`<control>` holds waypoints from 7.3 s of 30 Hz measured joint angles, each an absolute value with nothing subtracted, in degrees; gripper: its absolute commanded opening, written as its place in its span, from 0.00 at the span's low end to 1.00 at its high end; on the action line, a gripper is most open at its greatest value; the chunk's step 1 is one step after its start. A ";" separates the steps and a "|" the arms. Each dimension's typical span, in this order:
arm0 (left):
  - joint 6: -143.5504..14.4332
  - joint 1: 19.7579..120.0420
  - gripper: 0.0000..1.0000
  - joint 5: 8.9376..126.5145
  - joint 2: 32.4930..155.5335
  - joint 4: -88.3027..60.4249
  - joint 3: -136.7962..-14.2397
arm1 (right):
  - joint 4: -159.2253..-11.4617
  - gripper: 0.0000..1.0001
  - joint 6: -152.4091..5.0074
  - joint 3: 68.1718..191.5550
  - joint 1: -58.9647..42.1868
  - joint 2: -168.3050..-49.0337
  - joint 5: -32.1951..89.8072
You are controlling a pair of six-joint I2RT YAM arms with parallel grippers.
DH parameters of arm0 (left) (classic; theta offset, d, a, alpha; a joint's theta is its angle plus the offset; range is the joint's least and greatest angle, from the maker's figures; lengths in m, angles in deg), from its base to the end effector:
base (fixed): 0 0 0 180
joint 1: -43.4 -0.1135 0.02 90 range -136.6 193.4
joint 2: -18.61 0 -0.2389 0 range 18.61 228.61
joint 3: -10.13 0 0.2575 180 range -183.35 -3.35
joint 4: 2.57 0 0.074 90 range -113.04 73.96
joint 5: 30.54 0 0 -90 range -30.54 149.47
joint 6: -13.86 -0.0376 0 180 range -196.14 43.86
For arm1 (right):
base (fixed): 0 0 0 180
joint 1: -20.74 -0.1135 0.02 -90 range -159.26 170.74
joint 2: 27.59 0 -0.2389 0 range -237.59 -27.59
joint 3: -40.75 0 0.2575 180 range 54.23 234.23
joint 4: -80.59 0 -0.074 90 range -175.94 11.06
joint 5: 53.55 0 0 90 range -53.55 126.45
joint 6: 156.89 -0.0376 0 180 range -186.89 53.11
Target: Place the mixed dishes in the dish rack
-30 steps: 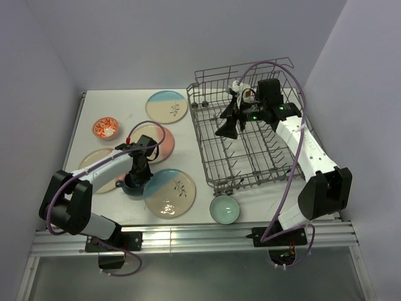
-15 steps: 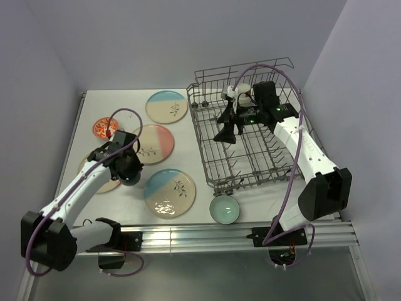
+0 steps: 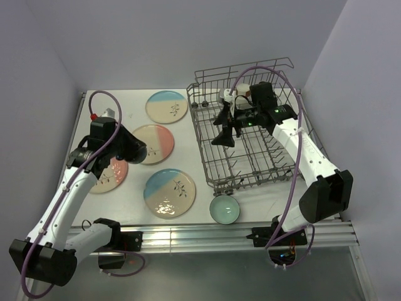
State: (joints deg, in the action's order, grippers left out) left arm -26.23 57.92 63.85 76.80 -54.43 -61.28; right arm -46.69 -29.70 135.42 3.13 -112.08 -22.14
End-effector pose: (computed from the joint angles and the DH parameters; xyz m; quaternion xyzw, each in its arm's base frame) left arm 0.2237 -0.0609 0.3058 -0.2579 0.8630 -0.2600 0.3480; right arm 0.2948 0.1272 0.3335 -0.5422 0.6182 0.3817 0.4220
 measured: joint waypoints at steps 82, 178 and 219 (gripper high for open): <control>40.06 64.35 0.57 80.98 83.69 45.17 -42.40 | -150.97 0.00 -101.58 126.63 -12.36 -128.32 -28.61; -22.91 52.42 0.66 77.57 63.84 -32.99 -40.93 | -48.14 0.36 -4.89 180.79 6.37 -165.49 25.42; -24.63 52.02 0.65 66.36 67.25 -42.19 -44.01 | -49.86 0.56 -16.23 159.63 6.65 -136.12 14.25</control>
